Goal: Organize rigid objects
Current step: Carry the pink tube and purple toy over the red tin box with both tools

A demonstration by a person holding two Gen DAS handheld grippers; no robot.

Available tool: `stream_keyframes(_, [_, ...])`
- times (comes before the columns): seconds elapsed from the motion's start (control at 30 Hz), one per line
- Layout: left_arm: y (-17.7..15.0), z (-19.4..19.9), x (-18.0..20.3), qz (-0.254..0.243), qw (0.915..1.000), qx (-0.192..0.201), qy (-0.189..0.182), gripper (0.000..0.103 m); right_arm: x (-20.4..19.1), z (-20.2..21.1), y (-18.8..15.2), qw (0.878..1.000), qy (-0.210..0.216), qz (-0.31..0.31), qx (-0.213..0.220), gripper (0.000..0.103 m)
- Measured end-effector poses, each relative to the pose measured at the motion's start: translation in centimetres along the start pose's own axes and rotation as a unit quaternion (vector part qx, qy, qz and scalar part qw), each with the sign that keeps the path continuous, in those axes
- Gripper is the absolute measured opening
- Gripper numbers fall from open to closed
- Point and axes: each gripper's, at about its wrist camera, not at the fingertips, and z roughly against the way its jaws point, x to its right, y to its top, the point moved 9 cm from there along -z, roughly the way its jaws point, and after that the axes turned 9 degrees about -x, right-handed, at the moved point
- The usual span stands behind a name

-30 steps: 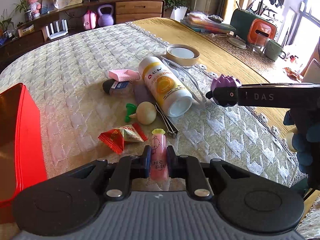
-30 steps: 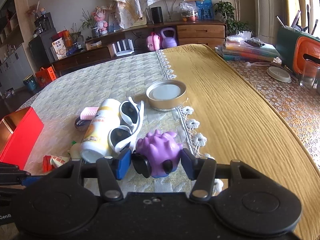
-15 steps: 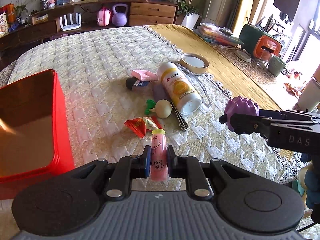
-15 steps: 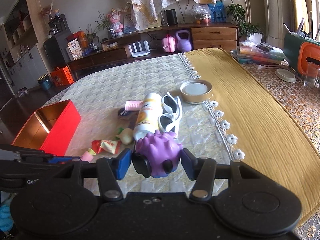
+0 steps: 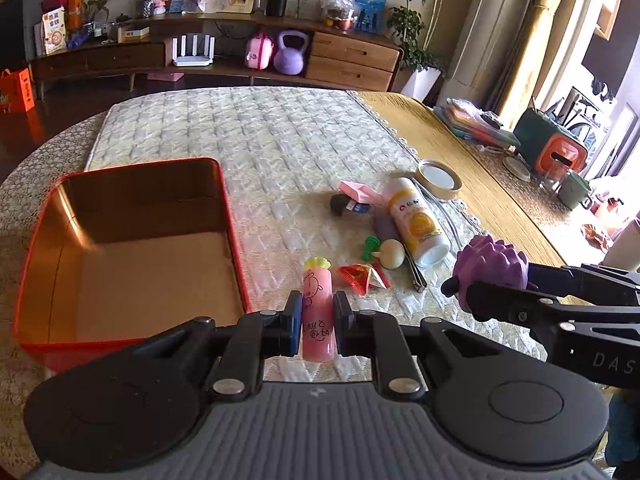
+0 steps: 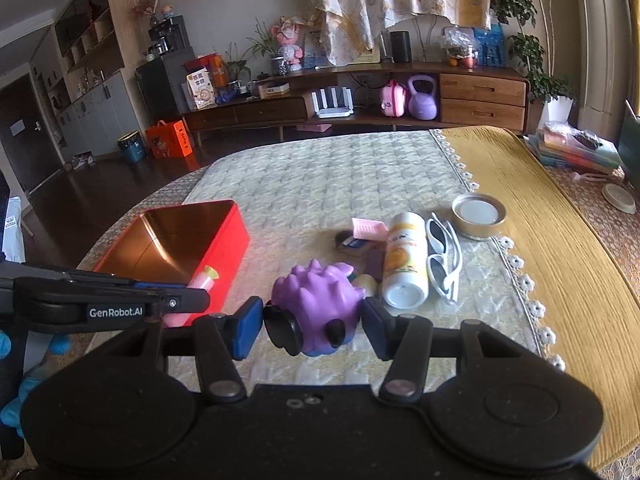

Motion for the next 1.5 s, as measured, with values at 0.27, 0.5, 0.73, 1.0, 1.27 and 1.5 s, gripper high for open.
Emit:
stream_keyframes(0.27, [1.7,1.4,-5.0,0.032,0.9991,0.014,0.023,0.016,-5.2,-2.0,2.1,0.999,0.021,0.048,-0.001,0.054])
stream_keyframes(0.5, [3.3,0.9,-10.0,0.051,0.997,0.017,0.056,0.016,-8.8,-4.9,4.1,0.996,0.042,0.083,-0.006,0.054])
stream_keyframes(0.73, [4.5,-1.0,-14.7,0.067,0.994,0.003,0.086,0.016,-11.7,-8.9,5.4,0.99,0.062,0.121,-0.02,0.054])
stream_keyframes(1.0, [6.1,-3.5,-17.7,0.079,0.992,-0.02,0.097,0.016,-14.0,-13.2,6.4,0.983,0.055,0.17,-0.037,0.054])
stream_keyframes(1.27, [7.0,-6.1,-19.6,0.079,0.9899,-0.048,0.107,0.016,-14.6,-16.9,6.8,0.979,0.032,0.194,-0.052,0.054])
stream_keyframes(1.5, [7.2,-7.2,-19.9,0.07,0.9897,-0.054,0.112,0.016,-14.8,-18.8,6.8,0.976,0.02,0.207,-0.059,0.054])
